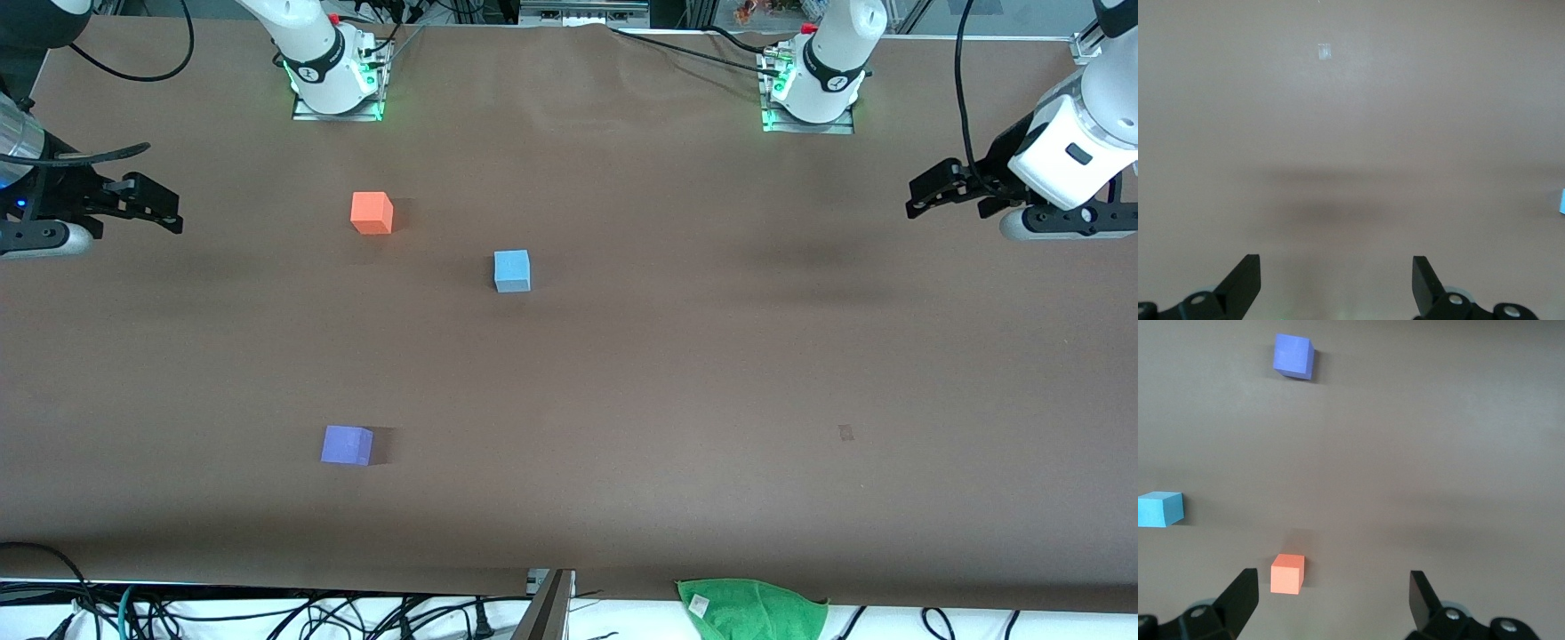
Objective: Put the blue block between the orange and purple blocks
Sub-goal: 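Reach the right gripper over the blue cube at mid-table, then lower the right gripper and close it on the blue cube, then carry the blue cube with the right gripper between orange and purple cubes, then open the right gripper and withdraw the right arm to rest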
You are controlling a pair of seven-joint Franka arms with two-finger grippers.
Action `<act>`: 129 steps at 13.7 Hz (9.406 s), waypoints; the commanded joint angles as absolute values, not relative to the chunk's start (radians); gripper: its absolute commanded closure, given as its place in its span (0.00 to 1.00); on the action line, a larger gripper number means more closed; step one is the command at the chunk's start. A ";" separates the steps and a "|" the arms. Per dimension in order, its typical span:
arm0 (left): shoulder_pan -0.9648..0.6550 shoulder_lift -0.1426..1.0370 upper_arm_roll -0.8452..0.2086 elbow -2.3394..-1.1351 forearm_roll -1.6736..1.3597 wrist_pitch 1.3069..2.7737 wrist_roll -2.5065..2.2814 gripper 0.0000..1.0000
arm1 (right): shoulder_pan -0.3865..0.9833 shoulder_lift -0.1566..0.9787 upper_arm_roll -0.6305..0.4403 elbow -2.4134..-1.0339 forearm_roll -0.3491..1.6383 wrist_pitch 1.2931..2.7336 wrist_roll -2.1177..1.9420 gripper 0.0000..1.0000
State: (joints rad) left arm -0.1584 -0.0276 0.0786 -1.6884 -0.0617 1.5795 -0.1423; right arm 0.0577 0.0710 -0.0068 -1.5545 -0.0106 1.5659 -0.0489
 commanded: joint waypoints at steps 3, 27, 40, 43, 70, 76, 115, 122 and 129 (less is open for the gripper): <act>-0.163 -0.040 0.072 -1.732 -0.005 1.655 -0.115 0.00 | 0.058 0.104 -0.006 -1.531 0.057 1.562 -0.055 0.00; -0.161 -0.037 0.072 -1.740 0.031 1.652 -0.101 0.00 | 0.537 0.451 -0.003 -1.542 0.115 1.988 0.543 0.00; -0.156 -0.035 0.074 -1.740 0.029 1.651 -0.100 0.00 | 0.663 0.528 -0.006 -1.729 0.098 2.166 0.558 0.00; -0.156 -0.035 0.074 -1.740 0.029 1.652 -0.100 0.00 | 0.683 0.444 -0.005 -1.872 0.097 2.222 0.558 0.00; -0.153 -0.029 0.077 -1.740 0.029 1.651 -0.080 0.00 | 0.741 0.466 -0.002 -2.063 0.094 2.563 0.661 0.40; -0.153 -0.029 0.080 -1.740 0.028 1.651 -0.078 0.00 | 0.736 0.385 -0.069 -2.028 0.092 2.493 0.624 0.44; -0.147 -0.020 0.080 -1.740 0.020 1.651 -0.078 0.00 | 0.650 0.497 -0.442 -2.022 0.336 2.316 0.022 0.00; -0.147 -0.020 0.080 -1.740 0.020 1.651 -0.078 0.00 | 0.650 0.480 -0.518 -1.664 0.269 1.832 -0.008 0.00; -0.147 -0.020 0.080 -1.740 0.020 1.651 -0.078 0.00 | 0.650 0.451 -0.652 -1.367 0.241 1.434 -0.165 0.00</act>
State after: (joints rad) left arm -0.1545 -0.0146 0.0809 -1.7331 0.0183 1.6470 -0.1023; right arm 0.6527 0.4581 -0.6308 -1.4073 0.2541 1.4887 -0.1125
